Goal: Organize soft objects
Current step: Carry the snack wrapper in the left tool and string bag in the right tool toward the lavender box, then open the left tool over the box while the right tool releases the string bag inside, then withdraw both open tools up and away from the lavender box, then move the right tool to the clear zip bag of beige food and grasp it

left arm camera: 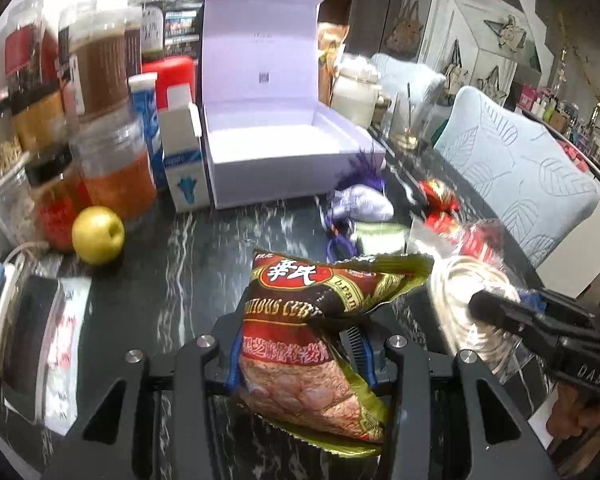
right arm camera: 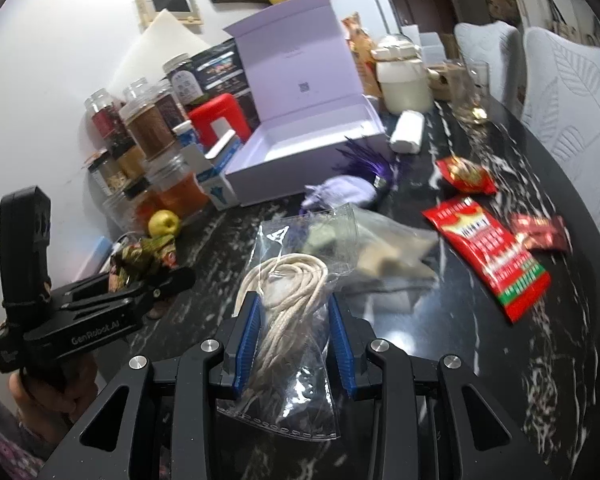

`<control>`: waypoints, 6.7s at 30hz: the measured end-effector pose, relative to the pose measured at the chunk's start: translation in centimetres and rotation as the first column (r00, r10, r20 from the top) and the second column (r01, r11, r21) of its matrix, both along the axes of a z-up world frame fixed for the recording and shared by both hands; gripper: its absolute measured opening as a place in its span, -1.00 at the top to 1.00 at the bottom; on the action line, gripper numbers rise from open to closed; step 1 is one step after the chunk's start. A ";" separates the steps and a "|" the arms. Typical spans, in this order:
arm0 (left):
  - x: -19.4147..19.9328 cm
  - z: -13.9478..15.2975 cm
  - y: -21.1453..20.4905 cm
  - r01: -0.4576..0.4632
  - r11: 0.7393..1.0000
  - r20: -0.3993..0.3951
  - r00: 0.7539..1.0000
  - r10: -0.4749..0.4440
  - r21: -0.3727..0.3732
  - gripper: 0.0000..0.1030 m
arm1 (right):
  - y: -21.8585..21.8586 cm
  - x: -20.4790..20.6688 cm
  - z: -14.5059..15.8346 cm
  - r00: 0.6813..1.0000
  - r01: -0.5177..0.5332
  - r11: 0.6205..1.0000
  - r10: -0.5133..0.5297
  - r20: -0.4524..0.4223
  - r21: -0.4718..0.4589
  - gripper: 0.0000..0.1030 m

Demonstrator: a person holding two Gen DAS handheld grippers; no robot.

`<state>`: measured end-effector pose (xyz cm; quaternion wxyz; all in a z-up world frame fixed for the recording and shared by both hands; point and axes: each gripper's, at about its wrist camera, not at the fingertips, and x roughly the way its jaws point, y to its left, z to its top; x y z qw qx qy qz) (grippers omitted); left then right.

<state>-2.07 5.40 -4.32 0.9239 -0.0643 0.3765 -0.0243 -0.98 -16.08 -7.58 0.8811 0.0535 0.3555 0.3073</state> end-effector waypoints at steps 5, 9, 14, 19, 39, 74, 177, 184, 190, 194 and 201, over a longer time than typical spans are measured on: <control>1.2 1.6 0.5 -0.006 1.000 0.051 0.999 0.005 0.008 0.17 | 1.0 0.8 1.2 0.999 -0.021 1.000 0.021 0.024 0.014 0.33; 2.4 2.7 0.9 -0.011 0.999 0.090 0.996 0.008 0.032 0.17 | 1.6 1.7 2.7 0.998 -0.042 0.999 0.041 0.048 0.028 0.33; 3.8 4.5 1.5 -0.008 1.000 0.147 0.989 0.009 -0.005 0.17 | 2.3 3.1 4.6 0.995 -0.049 0.999 0.046 0.084 0.025 0.33; 5.3 6.7 1.4 0.010 1.000 0.205 0.979 -0.011 0.010 0.17 | 2.6 5.0 6.7 0.993 -0.042 0.998 0.036 0.115 0.046 0.33; 14.9 11.4 2.0 -0.010 0.999 0.329 0.944 -0.006 0.048 0.17 | 4.5 14.2 13.7 0.967 0.012 0.996 -0.033 0.251 0.085 0.33; 33.8 3.0 5.0 -0.084 0.985 0.073 0.995 0.074 0.150 0.17 | 10.7 33.6 8.6 0.982 0.065 0.990 -0.041 0.187 -0.126 0.33; 5.8 11.9 -1.3 -0.029 0.988 0.232 0.973 -0.007 0.154 -0.99 | 2.0 2.9 15.4 0.899 0.175 0.980 -0.118 0.421 -0.099 -0.76; 5.6 8.8 -0.9 -0.009 0.994 0.173 0.985 -0.010 0.111 -0.99 | 1.1 2.7 11.1 0.935 0.182 0.979 -0.145 0.325 -0.087 -0.76; 5.9 5.4 -1.4 0.015 0.991 0.124 0.992 -0.032 0.134 -0.99 | 1.0 3.1 8.2 0.946 0.211 0.971 -0.173 0.274 -0.115 -0.76; 6.1 3.9 -1.7 0.043 0.990 0.090 0.994 -0.056 0.132 -0.99 | 0.8 3.3 6.5 0.953 0.219 0.966 -0.182 0.241 -0.136 -0.76; 6.1 2.1 -2.1 0.049 0.984 0.078 0.995 -0.063 0.171 -0.99 | 0.2 3.9 3.6 0.971 0.208 0.965 -0.184 0.154 -0.157 -0.76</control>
